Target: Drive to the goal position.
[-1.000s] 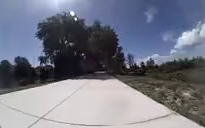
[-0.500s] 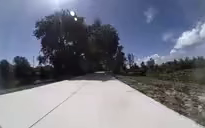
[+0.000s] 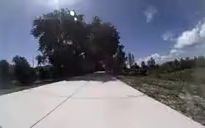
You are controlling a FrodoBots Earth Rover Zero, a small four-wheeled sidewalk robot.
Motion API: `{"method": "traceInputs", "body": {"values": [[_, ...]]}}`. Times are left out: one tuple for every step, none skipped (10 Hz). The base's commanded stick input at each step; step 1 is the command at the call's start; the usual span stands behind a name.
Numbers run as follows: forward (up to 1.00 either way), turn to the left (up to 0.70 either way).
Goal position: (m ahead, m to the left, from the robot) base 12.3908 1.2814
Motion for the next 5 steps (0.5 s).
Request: {"method": "traceInputs", "body": {"values": [[0.84, 0.00], [0.84, 0.00], [0.84, 0.00], [0.84, 0.00], [0.84, 0.00]]}}
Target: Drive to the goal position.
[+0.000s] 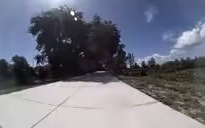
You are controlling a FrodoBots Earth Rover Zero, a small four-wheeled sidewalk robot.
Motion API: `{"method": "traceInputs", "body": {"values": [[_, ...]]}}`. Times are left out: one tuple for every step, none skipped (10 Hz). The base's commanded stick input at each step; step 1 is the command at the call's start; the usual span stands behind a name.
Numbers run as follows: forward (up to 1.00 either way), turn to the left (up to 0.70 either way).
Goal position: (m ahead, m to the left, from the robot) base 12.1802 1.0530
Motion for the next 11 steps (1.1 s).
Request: {"method": "traceInputs", "body": {"values": [[0.84, 0.00], [0.84, 0.00], [0.84, 0.00], [0.84, 0.00], [0.84, 0.00], [0.84, -0.08], [0.84, -0.32], [0.84, -0.08], [0.84, 0.00], [0.84, 0.00], [0.84, 0.00]]}}
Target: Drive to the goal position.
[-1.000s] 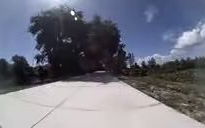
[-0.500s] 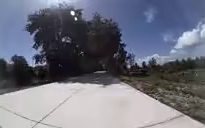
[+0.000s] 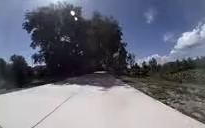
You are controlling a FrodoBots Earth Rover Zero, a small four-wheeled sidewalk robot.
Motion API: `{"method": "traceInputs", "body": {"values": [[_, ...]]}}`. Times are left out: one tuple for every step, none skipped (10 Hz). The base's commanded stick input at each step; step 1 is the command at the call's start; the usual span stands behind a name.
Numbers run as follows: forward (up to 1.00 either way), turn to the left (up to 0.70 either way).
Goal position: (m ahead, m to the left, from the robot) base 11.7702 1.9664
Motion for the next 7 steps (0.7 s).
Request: {"method": "traceInputs", "body": {"values": [[0.84, 0.00], [0.84, 0.00], [0.84, 0.00], [0.84, 0.00], [0.84, 0.00], [0.84, 0.00], [0.84, 0.00]]}}
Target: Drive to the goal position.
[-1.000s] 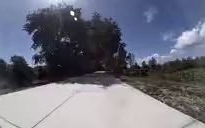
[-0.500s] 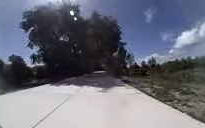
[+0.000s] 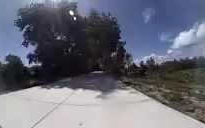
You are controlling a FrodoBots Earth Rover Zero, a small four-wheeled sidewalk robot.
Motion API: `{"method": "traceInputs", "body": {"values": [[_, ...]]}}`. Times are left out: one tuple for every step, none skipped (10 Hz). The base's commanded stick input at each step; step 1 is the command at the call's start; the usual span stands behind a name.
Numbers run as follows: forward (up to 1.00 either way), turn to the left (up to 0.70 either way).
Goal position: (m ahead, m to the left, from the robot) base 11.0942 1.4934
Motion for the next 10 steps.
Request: {"method": "traceInputs", "body": {"values": [[0.84, 0.00], [0.84, 0.00], [0.84, 0.00], [0.84, 0.00], [0.84, 0.00], [0.84, 0.00], [0.84, 0.00], [0.84, 0.00], [0.84, 0.00], [0.84, 0.00]]}}
